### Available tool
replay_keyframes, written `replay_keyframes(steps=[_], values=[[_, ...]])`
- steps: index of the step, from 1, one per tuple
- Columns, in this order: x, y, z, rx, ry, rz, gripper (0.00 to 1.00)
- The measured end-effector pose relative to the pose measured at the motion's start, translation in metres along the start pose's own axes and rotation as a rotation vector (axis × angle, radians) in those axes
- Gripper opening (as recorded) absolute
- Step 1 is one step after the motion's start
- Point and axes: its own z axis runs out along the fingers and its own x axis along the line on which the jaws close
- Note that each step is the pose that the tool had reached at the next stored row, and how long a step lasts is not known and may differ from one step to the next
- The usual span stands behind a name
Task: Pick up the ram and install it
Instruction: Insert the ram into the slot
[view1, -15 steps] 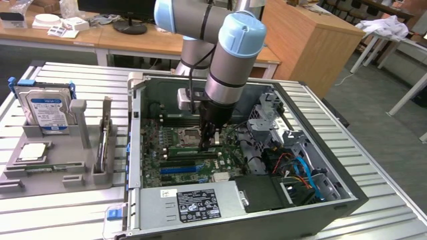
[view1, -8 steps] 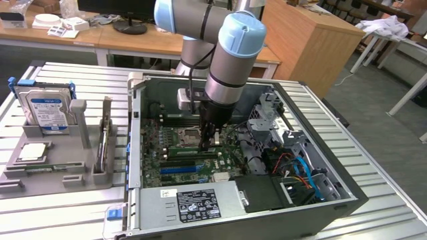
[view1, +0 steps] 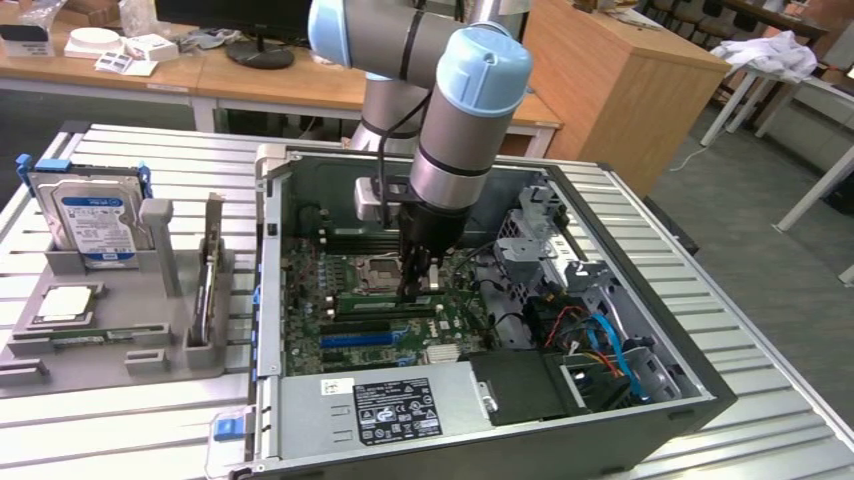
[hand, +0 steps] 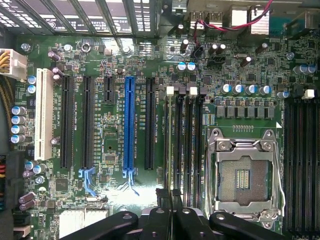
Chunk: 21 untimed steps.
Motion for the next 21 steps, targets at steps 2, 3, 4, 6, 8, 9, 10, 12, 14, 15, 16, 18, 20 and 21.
replay_keyframes(steps=[2, 3, 4, 6, 8, 9, 10, 12, 14, 15, 16, 18, 20, 21], values=[[0.0, 0.0, 0.0, -0.0001, 0.0, 0.0, 0.12], [0.0, 0.0, 0.0005, 0.0, 0.0001, 0.0, 0.12], [0.0, 0.0, 0.0005, -0.0001, 0.0001, 0.0, 0.12], [0.0, 0.0, 0.0005, 0.0, 0.0001, 0.0, 0.12], [0.0, 0.0, 0.0008, 0.0, -0.0001, 0.0, 0.12], [0.0, 0.0, 0.0009, 0.0, 0.0, 0.0, 0.12], [0.0, 0.0, 0.0009, -0.0001, 0.0001, 0.0, 0.12], [0.0, 0.0, 0.001, 0.0, 0.0, 0.0, 0.12], [0.0, 0.0, 0.0017, 0.0001, -0.0003, 0.0, 0.12], [0.0001, 0.0, 0.0019, 0.0, -0.0001, 0.0, 0.12], [0.0001, 0.0, 0.0021, 0.0, 0.0, 0.0, 0.12], [0.0001, 0.0001, 0.0027, 0.0, -0.0001, 0.0, 0.12], [0.0001, 0.0001, 0.0032, -0.0001, 0.0001, 0.0, 0.12], [0.0001, 0.0001, 0.0032, -0.0001, 0.0003, 0.0, 0.12]])
